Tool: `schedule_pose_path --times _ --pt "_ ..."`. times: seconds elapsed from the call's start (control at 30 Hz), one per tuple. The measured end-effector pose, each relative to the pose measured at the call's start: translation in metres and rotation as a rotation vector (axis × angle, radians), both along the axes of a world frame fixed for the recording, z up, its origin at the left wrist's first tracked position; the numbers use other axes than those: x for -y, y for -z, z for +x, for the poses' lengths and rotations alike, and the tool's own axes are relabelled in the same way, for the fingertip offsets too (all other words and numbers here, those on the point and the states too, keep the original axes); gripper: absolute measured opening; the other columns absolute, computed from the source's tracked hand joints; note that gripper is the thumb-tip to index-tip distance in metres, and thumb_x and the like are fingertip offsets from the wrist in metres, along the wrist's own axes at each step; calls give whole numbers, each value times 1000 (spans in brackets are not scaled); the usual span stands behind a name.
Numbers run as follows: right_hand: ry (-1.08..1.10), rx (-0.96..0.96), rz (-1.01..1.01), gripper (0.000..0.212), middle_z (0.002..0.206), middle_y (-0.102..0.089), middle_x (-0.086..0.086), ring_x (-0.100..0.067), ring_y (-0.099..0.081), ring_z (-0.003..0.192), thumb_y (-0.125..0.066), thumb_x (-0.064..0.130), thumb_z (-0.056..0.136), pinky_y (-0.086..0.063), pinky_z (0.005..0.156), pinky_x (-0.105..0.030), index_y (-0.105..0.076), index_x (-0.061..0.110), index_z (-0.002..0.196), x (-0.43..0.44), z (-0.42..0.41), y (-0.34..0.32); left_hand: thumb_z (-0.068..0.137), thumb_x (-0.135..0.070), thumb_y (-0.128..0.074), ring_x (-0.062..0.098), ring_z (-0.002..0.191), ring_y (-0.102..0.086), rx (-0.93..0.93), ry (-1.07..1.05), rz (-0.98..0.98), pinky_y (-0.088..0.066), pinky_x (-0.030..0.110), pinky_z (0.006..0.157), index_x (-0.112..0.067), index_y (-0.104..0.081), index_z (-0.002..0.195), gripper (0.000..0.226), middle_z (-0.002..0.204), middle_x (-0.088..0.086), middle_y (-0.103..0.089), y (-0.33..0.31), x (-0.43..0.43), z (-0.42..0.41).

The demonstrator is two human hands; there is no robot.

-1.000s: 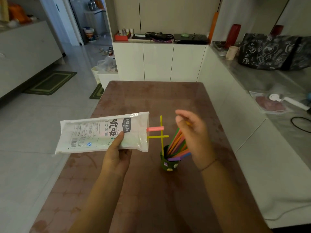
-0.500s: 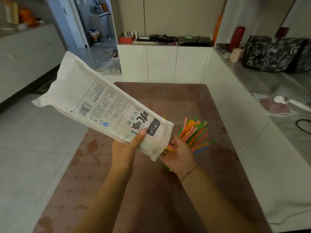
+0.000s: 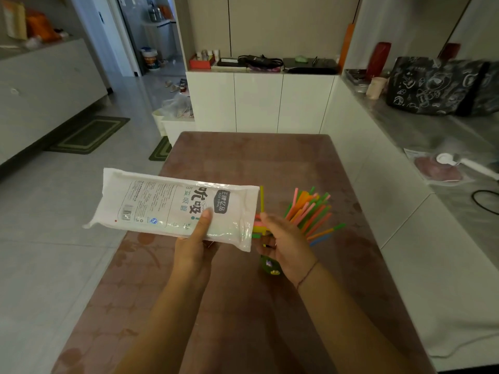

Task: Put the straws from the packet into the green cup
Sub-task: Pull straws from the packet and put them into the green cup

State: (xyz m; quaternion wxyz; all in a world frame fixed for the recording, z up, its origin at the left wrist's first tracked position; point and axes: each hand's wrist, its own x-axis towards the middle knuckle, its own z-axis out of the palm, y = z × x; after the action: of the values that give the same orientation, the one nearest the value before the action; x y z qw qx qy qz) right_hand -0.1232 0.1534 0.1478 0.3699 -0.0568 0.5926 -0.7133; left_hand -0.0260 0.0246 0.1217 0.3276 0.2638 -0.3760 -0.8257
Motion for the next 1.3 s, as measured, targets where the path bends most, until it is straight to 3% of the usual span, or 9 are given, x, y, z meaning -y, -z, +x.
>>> schedule_pose_path --times 0.17,0.4,0.5,0.67,0.83,1.1,1.3 --pt "57 -223 65 21 72 -61 -6 -6 -54 46 -56 17 90 -44 42 -19 -62 7 108 0 1 0 70 -23 -77 16 99 -71 -21 -31 88 -58 30 67 -27 -62 116 48 111 0 -74 4 -2 -3" --pt "59 -383 33 5 44 -60 3 -6 -53 38 -62 8 85 -45 40 -17 -67 9 86 -14 -17 -1 83 -6 -68 15 94 -72 -65 -104 265 -61 31 68 -24 -61 111 34 110 1 -74 9 4 3" --pt "63 -298 -12 12 48 -59 2 -7 -52 40 -62 12 85 -46 44 -18 -65 3 93 -19 -25 -2 85 -6 -67 15 92 -73 -72 -120 292 -60 29 64 -23 -59 116 36 106 -1 -75 10 4 3" --pt "4 8 -294 35 56 -58 3 -5 -56 52 -66 25 73 -48 48 -16 -64 4 100 -10 -7 3 83 -6 -69 16 90 -73 -73 -128 371 -60 30 62 -20 -56 124 46 111 3 -73 8 -5 -3" --pt "65 -12 -303 11 55 -57 2 -5 -53 50 -58 8 87 -46 47 -15 -67 5 92 -4 -2 9 82 -6 -69 16 91 -73 -69 -116 360 -59 29 61 -20 -55 126 48 111 3 -73 9 -10 -5" --pt "177 -16 -300 9 68 -46 -6 -4 -48 44 -56 4 87 -38 40 -13 -64 2 87 -14 -24 -2 83 -5 -68 15 85 -74 -79 -154 373 -60 29 58 -19 -55 125 45 101 2 -76 10 -2 3" --pt "135 -50 -229 9 54 -43 -2 -6 -44 47 -59 8 87 -38 44 -16 -68 7 86 -4 -6 2 84 -5 -67 16 87 -73 -61 -126 397 -62 32 64 -18 -56 123 43 109 4 -72 8 -10 -2"
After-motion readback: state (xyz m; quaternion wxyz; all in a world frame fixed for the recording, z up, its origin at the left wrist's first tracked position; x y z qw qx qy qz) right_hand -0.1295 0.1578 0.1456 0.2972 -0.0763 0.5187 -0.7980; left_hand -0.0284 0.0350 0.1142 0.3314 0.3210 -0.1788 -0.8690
